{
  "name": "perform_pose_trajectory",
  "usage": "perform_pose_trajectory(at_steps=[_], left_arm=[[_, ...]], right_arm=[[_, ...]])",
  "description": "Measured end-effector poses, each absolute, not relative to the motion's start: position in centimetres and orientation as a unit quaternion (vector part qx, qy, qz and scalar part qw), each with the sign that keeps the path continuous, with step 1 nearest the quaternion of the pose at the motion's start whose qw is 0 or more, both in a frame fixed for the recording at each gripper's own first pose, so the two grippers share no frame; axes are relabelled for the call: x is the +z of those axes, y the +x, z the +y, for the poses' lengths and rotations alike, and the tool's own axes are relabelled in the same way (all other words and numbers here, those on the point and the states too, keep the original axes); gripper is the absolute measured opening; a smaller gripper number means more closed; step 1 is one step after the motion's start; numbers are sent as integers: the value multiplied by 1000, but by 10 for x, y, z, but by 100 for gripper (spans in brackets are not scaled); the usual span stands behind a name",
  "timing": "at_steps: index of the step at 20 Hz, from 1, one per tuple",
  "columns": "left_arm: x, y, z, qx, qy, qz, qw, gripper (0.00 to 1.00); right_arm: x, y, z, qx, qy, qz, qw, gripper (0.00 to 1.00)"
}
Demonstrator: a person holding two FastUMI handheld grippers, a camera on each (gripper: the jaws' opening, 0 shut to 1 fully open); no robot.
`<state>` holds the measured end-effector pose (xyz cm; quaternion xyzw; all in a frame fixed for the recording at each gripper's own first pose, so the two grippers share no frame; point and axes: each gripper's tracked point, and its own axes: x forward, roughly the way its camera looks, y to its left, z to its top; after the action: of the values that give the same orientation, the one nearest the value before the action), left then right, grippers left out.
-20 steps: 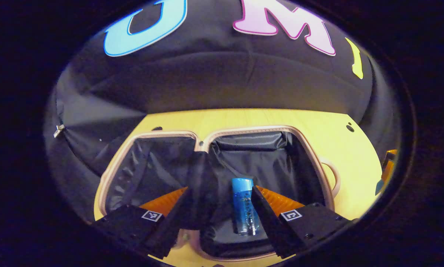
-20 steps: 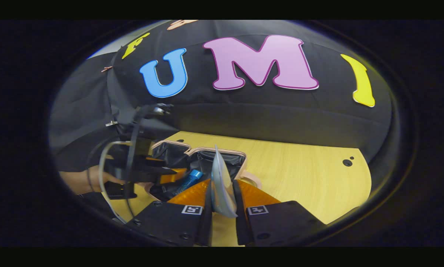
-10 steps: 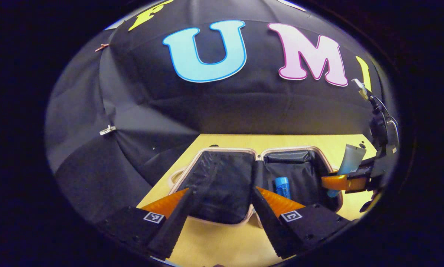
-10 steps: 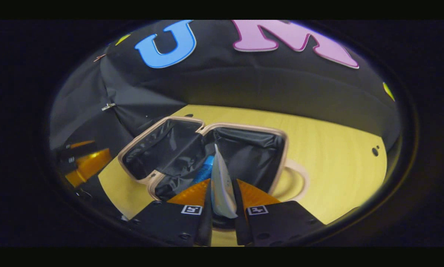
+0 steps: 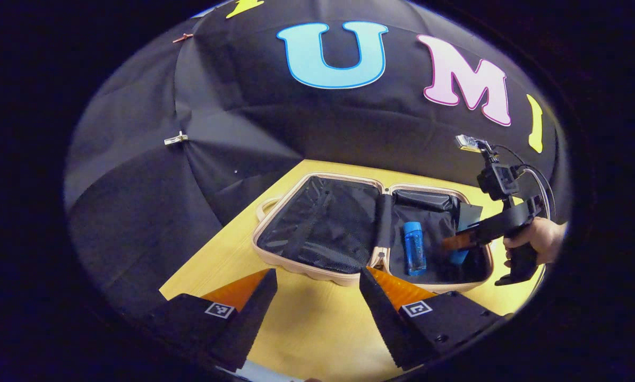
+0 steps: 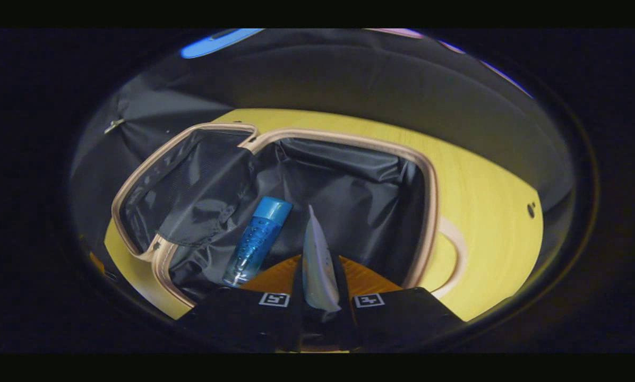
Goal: First open the suitcase, pack the skin care products into it, and then close the suitcase.
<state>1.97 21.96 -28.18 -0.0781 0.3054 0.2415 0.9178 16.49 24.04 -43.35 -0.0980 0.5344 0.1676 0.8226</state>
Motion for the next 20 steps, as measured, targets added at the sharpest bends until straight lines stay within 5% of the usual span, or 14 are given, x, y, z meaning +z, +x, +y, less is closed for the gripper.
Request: perform_pose_trajectory(at_steps=[3,5,6,9,10,20], left_arm=[[-272,11,231,248,-76,296,919,98],[-270,6,236,255,-98,288,918,98],[-270,3,240,261,-108,284,916,98],[-271,-5,274,286,-98,278,912,98],[-272,-5,286,294,-96,277,910,98],[-302,66,431,332,-232,250,880,96]], right_arm=[[-445,170,234,149,-123,545,816,32],[-448,172,237,134,-122,550,815,28],[-446,176,236,128,-119,549,818,38],[-416,168,250,158,-116,521,831,95],[-406,166,253,171,-116,507,837,100],[-297,114,187,201,-110,363,903,94]])
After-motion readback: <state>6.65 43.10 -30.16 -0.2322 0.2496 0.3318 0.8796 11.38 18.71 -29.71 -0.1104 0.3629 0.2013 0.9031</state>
